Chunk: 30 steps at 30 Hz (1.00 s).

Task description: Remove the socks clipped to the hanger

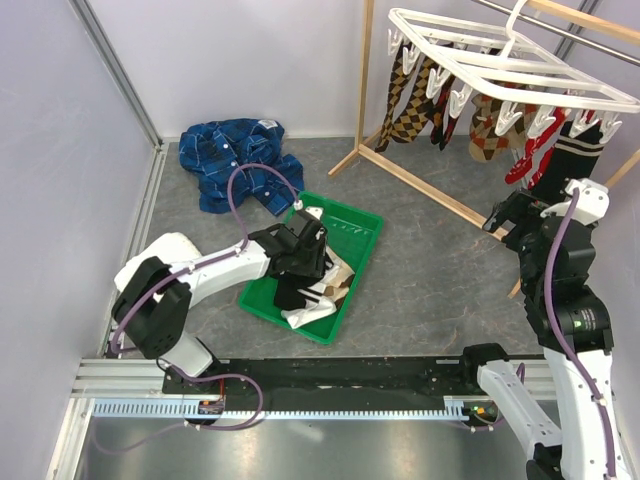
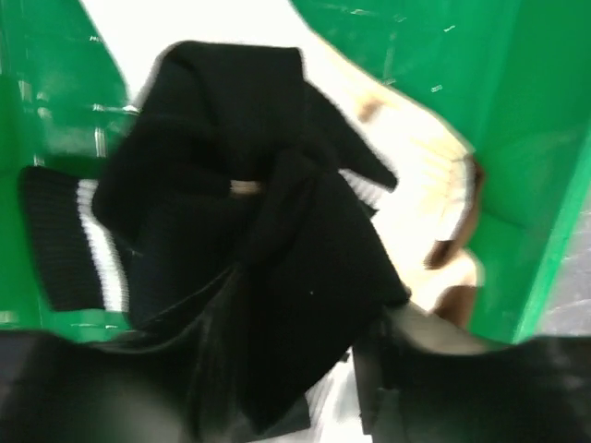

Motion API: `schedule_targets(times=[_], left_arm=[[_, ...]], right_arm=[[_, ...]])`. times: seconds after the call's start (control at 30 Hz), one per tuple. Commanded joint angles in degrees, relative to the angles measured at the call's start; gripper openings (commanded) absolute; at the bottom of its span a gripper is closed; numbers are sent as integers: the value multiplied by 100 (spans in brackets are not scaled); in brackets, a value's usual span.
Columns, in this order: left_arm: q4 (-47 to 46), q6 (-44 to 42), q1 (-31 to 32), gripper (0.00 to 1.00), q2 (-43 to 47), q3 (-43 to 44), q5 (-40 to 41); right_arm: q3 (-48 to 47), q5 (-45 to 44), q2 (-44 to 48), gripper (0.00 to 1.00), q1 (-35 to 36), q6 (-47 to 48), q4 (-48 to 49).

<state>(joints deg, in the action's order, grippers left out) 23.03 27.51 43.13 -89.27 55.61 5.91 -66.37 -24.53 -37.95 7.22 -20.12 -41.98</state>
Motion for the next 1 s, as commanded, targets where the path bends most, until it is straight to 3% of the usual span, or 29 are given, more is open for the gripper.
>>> schedule_targets(times=[0.0, 0.2, 0.5, 0.63, 0.77, 0.83, 0.87, 0.9, 0.97], left_arm=[[-158, 659, -51, 60, 551, -60, -327], [342, 396, -51, 65, 1254, 371, -311], [413, -166, -51, 66, 1404, 714, -388], [255, -797, -51, 66, 1465, 644, -486], [290, -1195, -42, 67, 1685, 565, -310], [281, -1204, -42, 69, 1860, 495, -519], [264, -1221, -42, 69, 1896, 485, -573], [264, -1221, -33, 74, 1931, 485, -791], [255, -1248, -33, 76, 2010, 477, -1004]], right_arm=[[80, -228, -19, 98, -28, 105, 471], [273, 63, -19, 98, -28, 34, 550], [466, 142, -81, 98, -28, 69, 664], [1239, -191, 25, 98, -28, 490, 1471], [1784, -1024, -194, 98, -28, 1052, 2315], [1873, -1753, -422, 98, -28, 1237, 2640], [1978, -2557, -502, 98, -28, 1404, 3138], [2048, -2896, -642, 98, -28, 1536, 3404], [2241, -3502, -757, 98, -37, 1948, 4143]])
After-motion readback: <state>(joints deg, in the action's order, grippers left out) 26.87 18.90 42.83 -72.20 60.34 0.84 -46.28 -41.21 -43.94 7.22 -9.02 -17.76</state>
